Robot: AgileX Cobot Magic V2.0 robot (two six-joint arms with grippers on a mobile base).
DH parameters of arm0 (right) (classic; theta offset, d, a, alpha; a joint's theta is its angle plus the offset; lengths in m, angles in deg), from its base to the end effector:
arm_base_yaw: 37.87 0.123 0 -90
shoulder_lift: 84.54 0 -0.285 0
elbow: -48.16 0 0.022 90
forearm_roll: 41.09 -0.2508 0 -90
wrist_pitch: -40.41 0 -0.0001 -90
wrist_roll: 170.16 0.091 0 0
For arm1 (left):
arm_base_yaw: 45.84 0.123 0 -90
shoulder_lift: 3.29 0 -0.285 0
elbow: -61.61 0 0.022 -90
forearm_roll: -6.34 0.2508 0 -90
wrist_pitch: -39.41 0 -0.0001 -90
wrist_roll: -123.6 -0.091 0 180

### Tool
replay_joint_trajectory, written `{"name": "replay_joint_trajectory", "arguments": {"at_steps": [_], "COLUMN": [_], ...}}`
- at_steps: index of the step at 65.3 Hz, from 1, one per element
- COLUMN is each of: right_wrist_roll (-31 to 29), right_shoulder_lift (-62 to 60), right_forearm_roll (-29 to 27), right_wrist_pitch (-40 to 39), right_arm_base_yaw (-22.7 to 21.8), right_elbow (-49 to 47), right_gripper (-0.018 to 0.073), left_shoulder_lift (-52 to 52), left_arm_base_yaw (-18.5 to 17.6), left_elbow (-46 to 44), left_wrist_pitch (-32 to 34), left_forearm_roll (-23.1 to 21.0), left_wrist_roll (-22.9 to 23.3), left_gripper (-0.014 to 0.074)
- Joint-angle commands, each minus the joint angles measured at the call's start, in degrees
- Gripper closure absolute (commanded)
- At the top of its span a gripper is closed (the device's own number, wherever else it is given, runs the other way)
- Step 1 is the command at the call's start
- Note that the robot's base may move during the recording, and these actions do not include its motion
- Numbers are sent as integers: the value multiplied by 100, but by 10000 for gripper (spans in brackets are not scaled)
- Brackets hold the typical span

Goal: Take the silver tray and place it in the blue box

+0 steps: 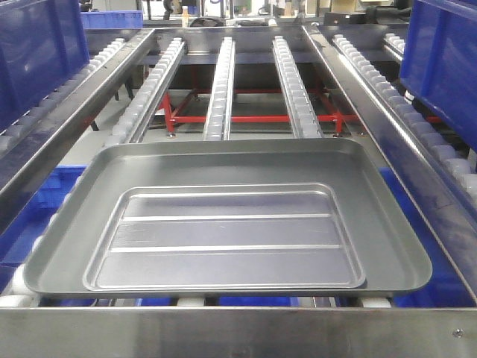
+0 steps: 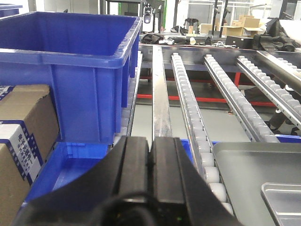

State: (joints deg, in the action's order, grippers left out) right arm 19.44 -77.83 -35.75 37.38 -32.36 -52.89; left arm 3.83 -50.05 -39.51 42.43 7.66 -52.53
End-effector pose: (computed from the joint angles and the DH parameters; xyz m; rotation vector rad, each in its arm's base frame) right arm 0.0553 0.0058 0.2088 -0.0197 1.4438 0.1435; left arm 0.0560 -0.0042 0.2088 0.0220 1.4488 -0.0975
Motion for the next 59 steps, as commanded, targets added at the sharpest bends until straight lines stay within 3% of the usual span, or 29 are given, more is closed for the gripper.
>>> {"name": "replay_joint_trajectory", "arguments": {"at_steps": [1, 20, 29, 34, 42, 48, 52, 59], "right_wrist_roll": [-23, -42, 208, 636, 1347, 1344, 1345, 1345], "right_shoulder_lift": [-65, -65, -56, 63, 724, 1514, 2152, 3282], "right_forearm_roll": [64, 64, -33, -113, -113, -113, -113, -113], "right_wrist_pitch": [-496, -528, -590, -300, 346, 914, 1500, 2809], "right_arm_base_yaw": [-31, -32, -15, -15, -15, -15, -15, -15], "right_elbow": [19, 19, -379, -900, -1667, -2218, -2546, -3041], "right_gripper": [507, 507, 507, 507, 507, 507, 507, 507], "left_shoulder_lift": [-92, -92, -45, 184, 1088, 2046, 2716, 3707], "left_arm_base_yaw": [-9, 1, 1, -9, -9, -9, -9, -9], "left_elbow": [-10, -33, -713, -1307, -2400, -3062, -3360, -3589], "left_wrist_pitch": [480, 572, 489, -115, -1748, -2957, -3563, -4010], "left_forearm_roll": [4, 172, 183, 130, -480, -825, -828, -836], "left_wrist_roll": [-15, -63, -52, -52, -52, -52, -52, -52], "left_gripper": [700, 700, 700, 700, 700, 700, 700, 700]}}
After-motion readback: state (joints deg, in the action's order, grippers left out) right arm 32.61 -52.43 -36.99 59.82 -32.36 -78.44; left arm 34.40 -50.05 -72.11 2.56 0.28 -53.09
